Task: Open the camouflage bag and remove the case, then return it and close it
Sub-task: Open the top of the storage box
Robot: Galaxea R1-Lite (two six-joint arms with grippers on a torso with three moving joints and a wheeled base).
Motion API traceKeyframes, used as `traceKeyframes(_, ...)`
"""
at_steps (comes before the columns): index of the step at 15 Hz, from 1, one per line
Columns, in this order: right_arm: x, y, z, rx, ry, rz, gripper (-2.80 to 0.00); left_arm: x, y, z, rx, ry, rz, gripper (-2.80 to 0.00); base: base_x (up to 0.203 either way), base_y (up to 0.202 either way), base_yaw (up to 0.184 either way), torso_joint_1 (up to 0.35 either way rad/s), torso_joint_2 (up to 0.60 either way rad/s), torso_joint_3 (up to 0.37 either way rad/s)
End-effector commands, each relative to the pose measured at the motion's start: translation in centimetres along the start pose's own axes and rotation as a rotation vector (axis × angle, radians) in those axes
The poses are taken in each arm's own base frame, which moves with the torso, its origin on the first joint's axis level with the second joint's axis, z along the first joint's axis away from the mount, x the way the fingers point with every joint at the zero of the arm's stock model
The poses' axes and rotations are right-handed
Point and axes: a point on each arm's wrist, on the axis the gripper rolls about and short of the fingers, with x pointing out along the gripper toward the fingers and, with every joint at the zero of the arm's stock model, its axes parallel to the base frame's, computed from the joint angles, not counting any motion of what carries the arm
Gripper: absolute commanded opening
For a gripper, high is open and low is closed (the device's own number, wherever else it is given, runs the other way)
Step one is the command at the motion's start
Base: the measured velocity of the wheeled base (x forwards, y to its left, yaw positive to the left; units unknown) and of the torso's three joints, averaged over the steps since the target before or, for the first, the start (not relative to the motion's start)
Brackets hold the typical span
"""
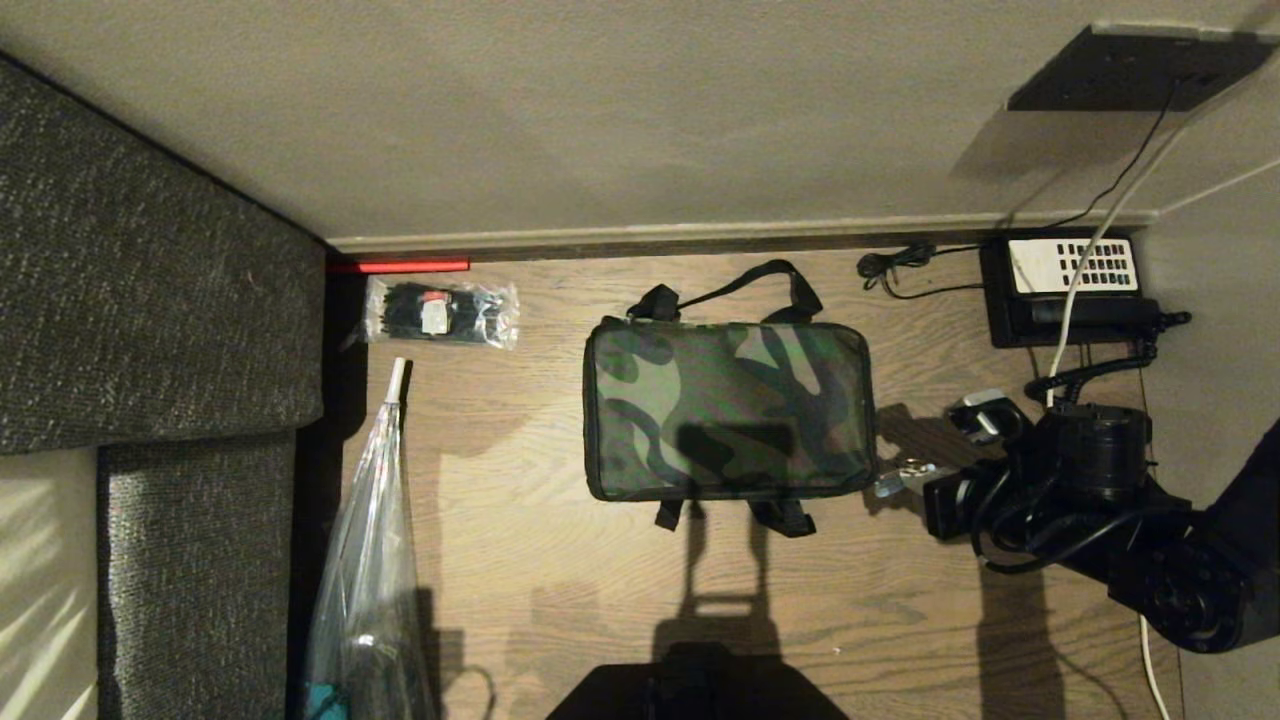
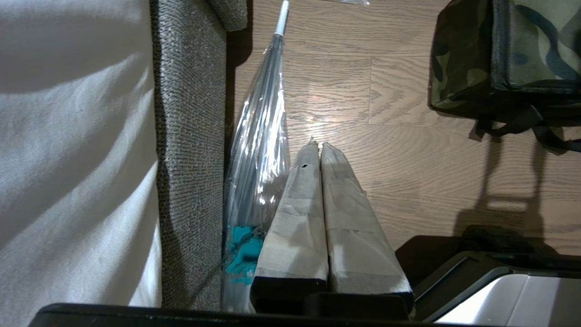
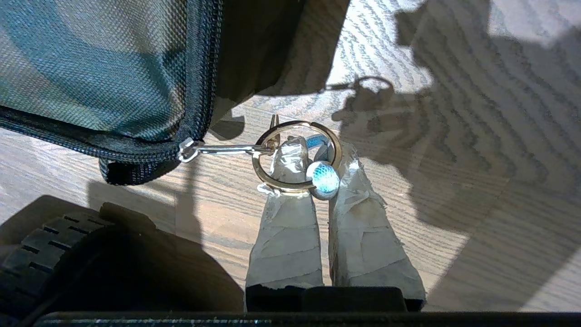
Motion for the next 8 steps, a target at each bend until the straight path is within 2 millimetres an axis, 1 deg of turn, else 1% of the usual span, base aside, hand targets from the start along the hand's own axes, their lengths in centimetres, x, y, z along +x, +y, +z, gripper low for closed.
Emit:
traceKeyframes(1,-0.1,0.1,0.55,-0.002,-0.026,0.01,-2.8,0.01,0.0,-0.09,-0.001,0.001,0.0,-2.8,0.0,0.0,0.0,0.0,0.0,0.0)
traceKeyframes(3,-0.21,0.26,0.99,-0.001,-0.044,0.024,-2.8,0.01,0.0,-0.09,-0.001,0.001,0.0,-2.8,0.0,0.0,0.0,0.0,0.0,0.0)
traceKeyframes(4,-0.16,0.36,1.3,-0.006,-0.073,0.064,-2.8,0.01,0.0,-0.09,-0.001,0.001,0.0,-2.8,0.0,0.0,0.0,0.0,0.0,0.0)
traceKeyframes(8,-0.14,0.39,1.4,-0.008,-0.082,0.071,-2.8,0.01,0.0,-0.09,-0.001,0.001,0.0,-2.8,0.0,0.0,0.0,0.0,0.0,0.0)
